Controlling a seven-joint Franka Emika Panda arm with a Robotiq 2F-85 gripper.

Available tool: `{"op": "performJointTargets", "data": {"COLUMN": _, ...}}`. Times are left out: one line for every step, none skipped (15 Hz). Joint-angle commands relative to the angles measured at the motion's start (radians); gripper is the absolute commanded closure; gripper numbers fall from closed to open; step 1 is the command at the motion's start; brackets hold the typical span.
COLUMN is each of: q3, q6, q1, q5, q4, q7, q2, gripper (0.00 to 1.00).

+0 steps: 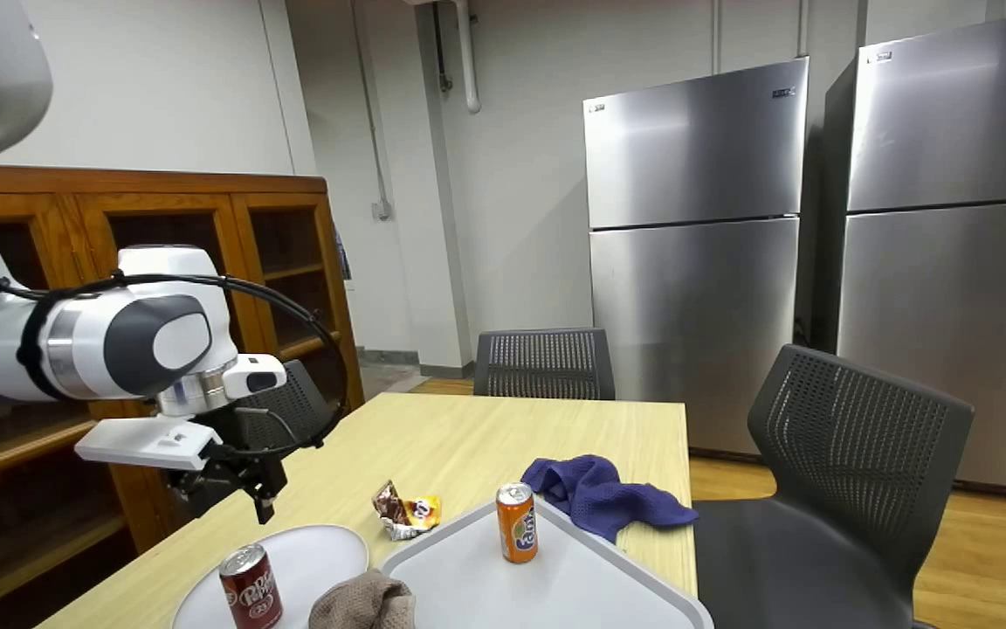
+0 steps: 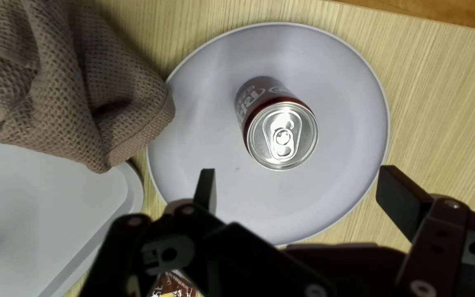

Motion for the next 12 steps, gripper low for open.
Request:
{"op": "performJointTargets", "data": {"q3": 0.017, "q6": 0.059, "q1": -0.008, "q5": -0.032, "q4": 0.0, "q7": 0.029, "q2": 0.037, "gripper": 0.0}}
{"op": "performJointTargets", "data": {"q3": 0.015, "q6": 0.073, "q1": -0.008, "q5": -0.05, "q4": 0.0, "q7": 0.039, "q2": 0.048, "gripper": 0.0}}
{"op": "performJointTargets", "data": {"q3": 0.013, "q6": 0.082, "q1": -0.007, "q5": -0.062, "q4": 0.0, "q7": 0.043, "q2": 0.057, "gripper": 0.0}}
{"op": "performJointTargets", "data": {"q3": 0.009, "q6": 0.091, "q1": -0.006, "q5": -0.08, "q4": 0.002, "q7": 0.052, "q2": 0.067, "gripper": 0.0}}
{"op": "performJointTargets", "data": {"q3": 0.007, "q6": 0.099, "q1": -0.005, "q5": -0.092, "q4": 0.003, "q7": 0.055, "q2": 0.075, "gripper": 0.0}}
{"op": "performJointTargets", "data": {"q3": 0.004, "q6": 0.103, "q1": -0.003, "q5": -0.109, "q4": 0.006, "q7": 0.063, "q2": 0.084, "gripper": 0.0}}
{"op": "performJointTargets", "data": {"q3": 0.001, "q6": 0.108, "q1": -0.001, "q5": -0.122, "q4": 0.006, "q7": 0.068, "q2": 0.091, "gripper": 0.0}}
{"op": "performJointTargets", "data": {"q3": -0.017, "q6": 0.114, "q1": 0.017, "q5": -0.14, "q4": 0.007, "q7": 0.079, "q2": 0.099, "gripper": 0.0}}
{"op": "performJointTargets", "data": {"q3": -0.025, "q6": 0.121, "q1": 0.02, "q5": -0.164, "q4": 0.008, "q7": 0.092, "q2": 0.106, "gripper": 0.0}}
{"op": "performJointTargets", "data": {"q3": -0.027, "q6": 0.125, "q1": 0.02, "q5": -0.173, "q4": 0.011, "q7": 0.096, "q2": 0.116, "gripper": 0.0}}
{"op": "performJointTargets", "data": {"q3": -0.035, "q6": 0.13, "q1": 0.022, "q5": -0.189, "q4": 0.015, "q7": 0.108, "q2": 0.126, "gripper": 0.0}}
{"op": "performJointTargets", "data": {"q3": -0.041, "q6": 0.133, "q1": 0.024, "q5": -0.2, "q4": 0.017, "q7": 0.111, "q2": 0.134, "gripper": 0.0}}
